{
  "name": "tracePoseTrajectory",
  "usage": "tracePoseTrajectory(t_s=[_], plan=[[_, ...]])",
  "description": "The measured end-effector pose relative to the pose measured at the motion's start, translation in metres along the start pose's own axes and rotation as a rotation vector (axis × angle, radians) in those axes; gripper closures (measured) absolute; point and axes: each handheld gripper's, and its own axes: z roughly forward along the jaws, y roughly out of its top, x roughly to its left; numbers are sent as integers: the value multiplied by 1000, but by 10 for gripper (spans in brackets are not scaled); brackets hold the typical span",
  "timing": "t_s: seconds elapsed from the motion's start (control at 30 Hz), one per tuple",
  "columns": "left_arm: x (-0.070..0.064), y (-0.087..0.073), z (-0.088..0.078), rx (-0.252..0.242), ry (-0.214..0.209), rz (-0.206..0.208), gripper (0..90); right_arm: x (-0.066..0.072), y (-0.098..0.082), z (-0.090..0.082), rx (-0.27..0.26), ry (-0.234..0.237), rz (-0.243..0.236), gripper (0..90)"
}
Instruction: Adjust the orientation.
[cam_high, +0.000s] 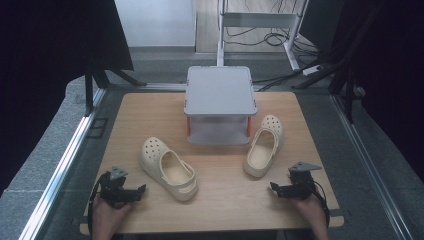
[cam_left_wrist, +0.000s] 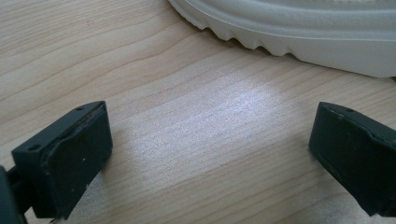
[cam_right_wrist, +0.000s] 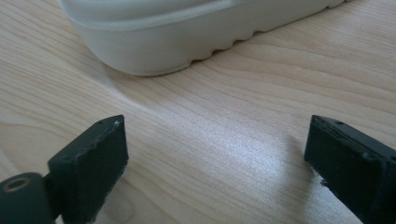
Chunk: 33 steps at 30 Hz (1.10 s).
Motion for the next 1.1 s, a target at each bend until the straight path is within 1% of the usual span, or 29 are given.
tracePoseTrajectory(t_s=[0.17, 0.27, 0.33, 0.47, 0.63, 0.73, 0.8, 0.87, 0.9, 0.93, 1.07, 1.1], plan=[[0, 0, 0, 0, -1, 1, 0, 2, 3, -10, -13, 3, -6, 86], [0, 0, 0, 0, 0, 1, 0, 3, 5, -17, -23, 18, -3, 96], [0, 0, 0, 0, 0, 1, 0, 5, 8, -23, -41, 28, 5, 101], [0, 0, 0, 0, 0, 1, 0, 8, 13, -30, -53, 45, 8, 101], [0, 0, 0, 0, 0, 1, 0, 15, 26, -40, -54, 58, -32, 101], [0, 0, 0, 0, -1, 1, 0, 21, 37, -45, -56, 68, -73, 102], [0, 0, 0, 0, 0, 1, 0, 25, 44, -48, -56, 85, -91, 109], [0, 0, 0, 0, -1, 1, 0, 28, 50, -48, -52, 99, -101, 109], [0, 0, 0, 0, -1, 2, 0, 32, 57, -47, -43, 115, -109, 108], [0, 0, 0, 0, -1, 2, 0, 32, 57, -47, -43, 115, -109, 108], [0, 0, 0, 0, -1, 2, 0, 39, 69, -42, -12, 134, -145, 106], [0, 0, 0, 0, -1, 2, 0, 41, 72, -40, 0, 148, -162, 104]])
